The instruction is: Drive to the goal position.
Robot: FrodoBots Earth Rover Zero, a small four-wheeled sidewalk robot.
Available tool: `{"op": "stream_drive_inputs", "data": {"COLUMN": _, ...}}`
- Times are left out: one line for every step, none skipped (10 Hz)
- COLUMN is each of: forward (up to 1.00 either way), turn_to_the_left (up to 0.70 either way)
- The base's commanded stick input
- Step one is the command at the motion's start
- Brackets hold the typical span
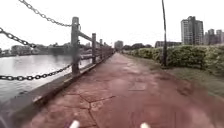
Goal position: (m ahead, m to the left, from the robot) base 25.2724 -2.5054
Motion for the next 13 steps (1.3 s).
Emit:
{"op": "stream_drive_inputs", "data": {"forward": 0.7, "turn_to_the_left": 0.0}}
{"op": "stream_drive_inputs", "data": {"forward": 0.7, "turn_to_the_left": 0.0}}
{"op": "stream_drive_inputs", "data": {"forward": 0.7, "turn_to_the_left": 0.0}}
{"op": "stream_drive_inputs", "data": {"forward": 0.7, "turn_to_the_left": 0.0}}
{"op": "stream_drive_inputs", "data": {"forward": 0.7, "turn_to_the_left": 0.0}}
{"op": "stream_drive_inputs", "data": {"forward": 0.7, "turn_to_the_left": 0.0}}
{"op": "stream_drive_inputs", "data": {"forward": 0.7, "turn_to_the_left": 0.0}}
{"op": "stream_drive_inputs", "data": {"forward": 0.7, "turn_to_the_left": 0.0}}
{"op": "stream_drive_inputs", "data": {"forward": 0.7, "turn_to_the_left": 0.0}}
{"op": "stream_drive_inputs", "data": {"forward": 0.7, "turn_to_the_left": 0.0}}
{"op": "stream_drive_inputs", "data": {"forward": 0.7, "turn_to_the_left": 0.0}}
{"op": "stream_drive_inputs", "data": {"forward": 0.7, "turn_to_the_left": 0.0}}
{"op": "stream_drive_inputs", "data": {"forward": 0.7, "turn_to_the_left": 0.0}}
